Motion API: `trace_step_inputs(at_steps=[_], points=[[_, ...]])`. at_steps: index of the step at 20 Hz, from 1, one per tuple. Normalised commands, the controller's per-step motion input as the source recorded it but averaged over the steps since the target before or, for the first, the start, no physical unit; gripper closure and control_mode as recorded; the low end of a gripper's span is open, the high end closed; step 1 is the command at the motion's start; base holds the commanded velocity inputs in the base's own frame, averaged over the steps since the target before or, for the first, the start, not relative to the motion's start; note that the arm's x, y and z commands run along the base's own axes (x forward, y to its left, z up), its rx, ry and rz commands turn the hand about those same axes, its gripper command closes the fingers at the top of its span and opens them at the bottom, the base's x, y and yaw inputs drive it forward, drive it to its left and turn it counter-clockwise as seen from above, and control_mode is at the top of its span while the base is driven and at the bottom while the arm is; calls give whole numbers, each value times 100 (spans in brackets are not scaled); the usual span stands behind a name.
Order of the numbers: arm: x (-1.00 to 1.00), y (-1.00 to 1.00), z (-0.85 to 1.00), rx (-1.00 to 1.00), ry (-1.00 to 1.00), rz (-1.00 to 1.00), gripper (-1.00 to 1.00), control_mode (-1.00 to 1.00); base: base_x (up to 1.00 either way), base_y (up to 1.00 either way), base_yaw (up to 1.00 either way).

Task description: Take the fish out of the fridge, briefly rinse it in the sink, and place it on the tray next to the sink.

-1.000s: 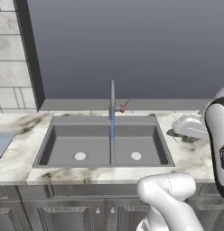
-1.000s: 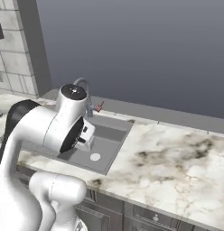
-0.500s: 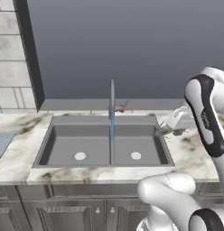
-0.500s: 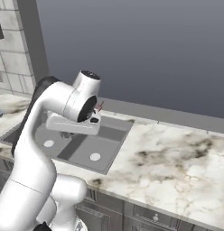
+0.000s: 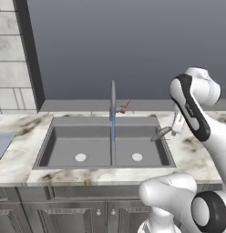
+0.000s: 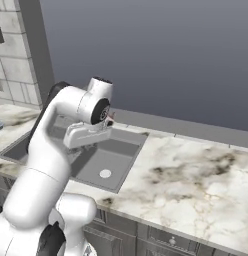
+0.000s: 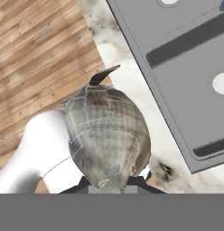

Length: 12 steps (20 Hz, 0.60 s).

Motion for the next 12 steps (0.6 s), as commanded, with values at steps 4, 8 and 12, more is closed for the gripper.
trace_step_inputs(at_steps=[4, 8, 12], points=[[0, -7, -17, 22, -32, 22, 100, -100, 0, 0, 0], [0, -2, -5, 19, -38, 16, 100, -100, 0, 0, 0], [16, 4, 0, 9, -9, 3, 100, -100, 0, 0, 0]])
